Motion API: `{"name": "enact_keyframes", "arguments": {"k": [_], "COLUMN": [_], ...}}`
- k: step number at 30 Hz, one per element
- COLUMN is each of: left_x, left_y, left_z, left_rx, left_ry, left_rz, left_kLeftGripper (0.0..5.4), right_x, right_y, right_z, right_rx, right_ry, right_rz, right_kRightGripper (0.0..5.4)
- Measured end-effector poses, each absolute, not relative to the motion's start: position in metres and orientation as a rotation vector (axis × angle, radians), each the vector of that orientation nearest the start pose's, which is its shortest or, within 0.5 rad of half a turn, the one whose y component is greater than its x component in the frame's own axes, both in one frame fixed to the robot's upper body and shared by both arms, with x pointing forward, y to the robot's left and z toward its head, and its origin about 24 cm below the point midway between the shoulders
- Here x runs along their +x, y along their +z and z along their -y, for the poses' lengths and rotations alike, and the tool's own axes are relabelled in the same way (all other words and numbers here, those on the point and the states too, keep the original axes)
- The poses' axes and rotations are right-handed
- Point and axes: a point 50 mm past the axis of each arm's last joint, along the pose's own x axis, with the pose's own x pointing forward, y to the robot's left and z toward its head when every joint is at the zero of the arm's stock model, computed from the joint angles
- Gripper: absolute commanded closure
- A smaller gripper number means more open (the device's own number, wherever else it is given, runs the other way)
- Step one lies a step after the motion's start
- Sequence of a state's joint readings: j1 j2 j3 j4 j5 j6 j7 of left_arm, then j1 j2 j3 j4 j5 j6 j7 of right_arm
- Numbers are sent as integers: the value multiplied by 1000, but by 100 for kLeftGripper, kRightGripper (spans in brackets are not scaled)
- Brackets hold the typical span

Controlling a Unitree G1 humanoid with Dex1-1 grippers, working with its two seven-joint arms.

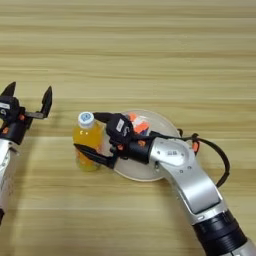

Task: Move the objects on the table

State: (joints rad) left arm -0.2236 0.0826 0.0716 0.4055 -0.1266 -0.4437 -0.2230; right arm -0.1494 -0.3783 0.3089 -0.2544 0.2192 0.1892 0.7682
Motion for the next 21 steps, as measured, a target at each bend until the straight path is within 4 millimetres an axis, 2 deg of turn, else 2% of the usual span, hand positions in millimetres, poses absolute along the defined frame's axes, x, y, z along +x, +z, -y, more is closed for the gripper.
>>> {"name": "enact_keyframes", "arguments": {"k": [5,21], "left_x": [288,288], "left_y": [50,49], "left_z": [-163,-163], "left_rx": [-15,-13], "left_ry": [-165,-164], "left_rz": [264,260], "left_kLeftGripper": [0,0], "right_x": [238,237], "right_y": [93,93], "right_z": [93,87], "right_rx": [-211,-203], "right_ry": [1150,1167], "right_rz": [30,35], "right_kRightGripper": [192,193]}}
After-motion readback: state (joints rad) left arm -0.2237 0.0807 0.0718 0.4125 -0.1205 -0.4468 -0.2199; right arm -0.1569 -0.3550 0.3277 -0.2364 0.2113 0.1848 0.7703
